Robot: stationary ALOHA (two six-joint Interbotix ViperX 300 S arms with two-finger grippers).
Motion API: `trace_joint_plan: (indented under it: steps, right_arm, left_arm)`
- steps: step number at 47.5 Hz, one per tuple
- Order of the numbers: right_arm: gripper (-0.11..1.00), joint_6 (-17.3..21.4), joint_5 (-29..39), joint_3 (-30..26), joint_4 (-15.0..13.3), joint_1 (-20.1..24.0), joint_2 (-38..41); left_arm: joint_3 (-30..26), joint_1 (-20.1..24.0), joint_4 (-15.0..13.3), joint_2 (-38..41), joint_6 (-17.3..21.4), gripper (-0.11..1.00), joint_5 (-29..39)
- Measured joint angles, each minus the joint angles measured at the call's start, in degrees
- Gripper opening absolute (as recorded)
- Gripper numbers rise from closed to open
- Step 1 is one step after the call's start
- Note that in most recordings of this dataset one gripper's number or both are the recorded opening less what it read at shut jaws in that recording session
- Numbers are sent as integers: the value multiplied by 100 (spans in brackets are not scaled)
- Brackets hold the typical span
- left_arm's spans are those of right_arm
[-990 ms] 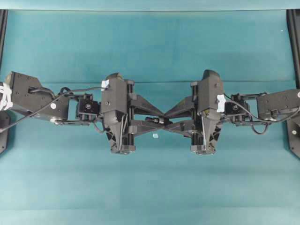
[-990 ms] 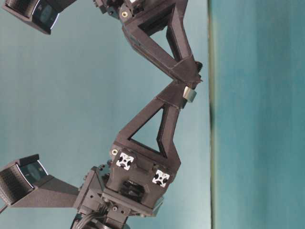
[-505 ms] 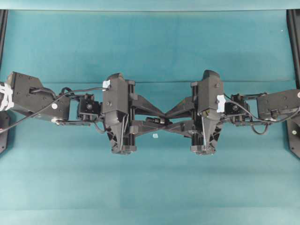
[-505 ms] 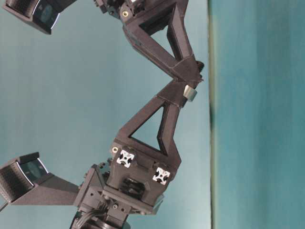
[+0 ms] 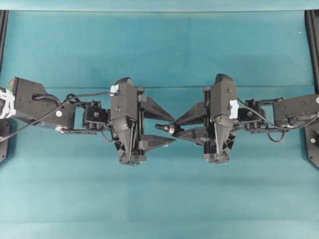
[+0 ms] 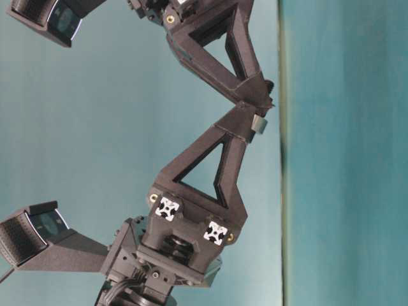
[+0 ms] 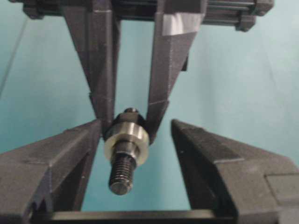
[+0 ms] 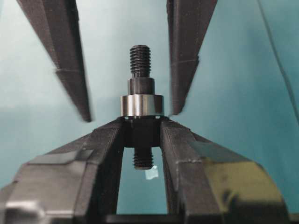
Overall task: Insert the washer onto the shaft with both hands.
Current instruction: 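Open the left gripper and pull it back from the shaft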
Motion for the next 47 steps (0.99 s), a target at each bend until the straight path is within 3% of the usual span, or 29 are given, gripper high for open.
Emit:
trace_joint_plan:
  steps: [30, 47]
  right_arm:
    - [0, -9, 53, 0, 9, 0, 0]
    - [0, -9, 88, 0, 9, 9, 0]
  left_arm:
    - [0, -9, 0, -18, 0, 66, 18]
    - [246, 0, -9, -378, 0, 66, 536]
